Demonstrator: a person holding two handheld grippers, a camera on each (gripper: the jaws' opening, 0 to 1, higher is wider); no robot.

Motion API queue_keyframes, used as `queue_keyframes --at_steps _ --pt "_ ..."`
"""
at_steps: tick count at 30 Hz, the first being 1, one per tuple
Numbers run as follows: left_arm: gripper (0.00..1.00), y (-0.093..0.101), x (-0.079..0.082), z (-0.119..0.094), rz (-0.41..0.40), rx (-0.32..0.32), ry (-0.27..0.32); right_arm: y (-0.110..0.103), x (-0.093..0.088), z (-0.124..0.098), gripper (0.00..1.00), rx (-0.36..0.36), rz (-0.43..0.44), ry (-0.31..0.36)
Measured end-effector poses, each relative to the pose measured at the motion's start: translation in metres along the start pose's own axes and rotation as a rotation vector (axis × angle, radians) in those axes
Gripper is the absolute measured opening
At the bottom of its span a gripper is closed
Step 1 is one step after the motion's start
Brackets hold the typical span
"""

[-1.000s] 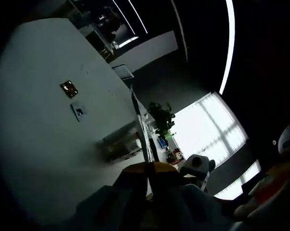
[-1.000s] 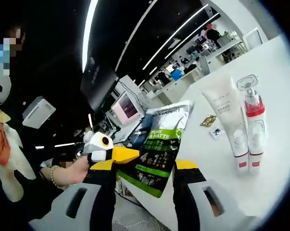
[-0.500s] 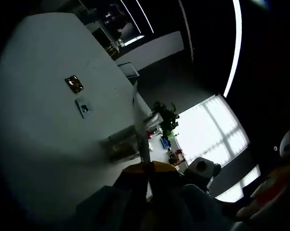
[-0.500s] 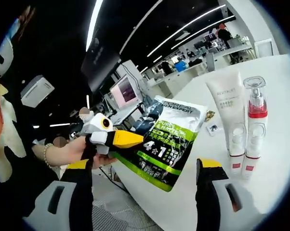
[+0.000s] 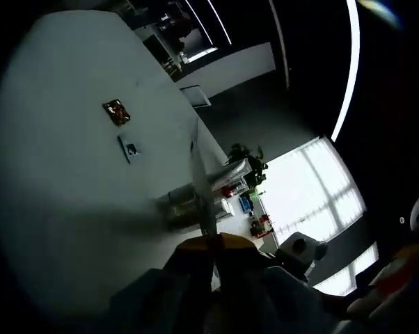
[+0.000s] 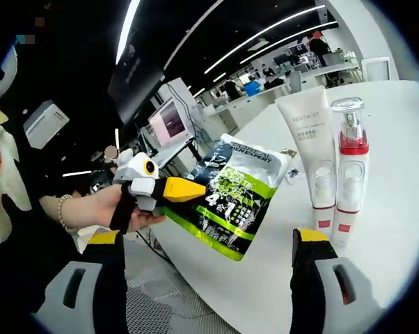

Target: Arrange the skincare products in the storage area until every visible bottle or jar stands upright without overlapping.

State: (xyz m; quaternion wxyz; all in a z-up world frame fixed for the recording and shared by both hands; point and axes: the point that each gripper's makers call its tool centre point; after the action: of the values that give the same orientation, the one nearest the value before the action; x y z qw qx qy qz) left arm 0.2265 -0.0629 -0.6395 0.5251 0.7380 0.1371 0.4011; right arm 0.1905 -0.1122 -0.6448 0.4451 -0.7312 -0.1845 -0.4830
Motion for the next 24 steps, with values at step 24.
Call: queue_keyframes --at_steps 24 --pt "0.0 -0.046 -0.025 0.026 0.03 0.133 -0.067 0.037 -0.011 -0.03 1.0 -0.124 -0.016 -0.036"
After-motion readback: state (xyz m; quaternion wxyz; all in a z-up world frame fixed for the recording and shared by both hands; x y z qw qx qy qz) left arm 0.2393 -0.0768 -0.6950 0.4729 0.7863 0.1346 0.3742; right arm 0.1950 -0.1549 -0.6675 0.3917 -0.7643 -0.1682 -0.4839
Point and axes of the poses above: the point that each gripper's makers call its tool centre point, and the gripper's own axes: z roughly forward along the fingers, y roughly to its right, x roughly out of its top, and after that the axes turned 13 degrees about y, right-handed
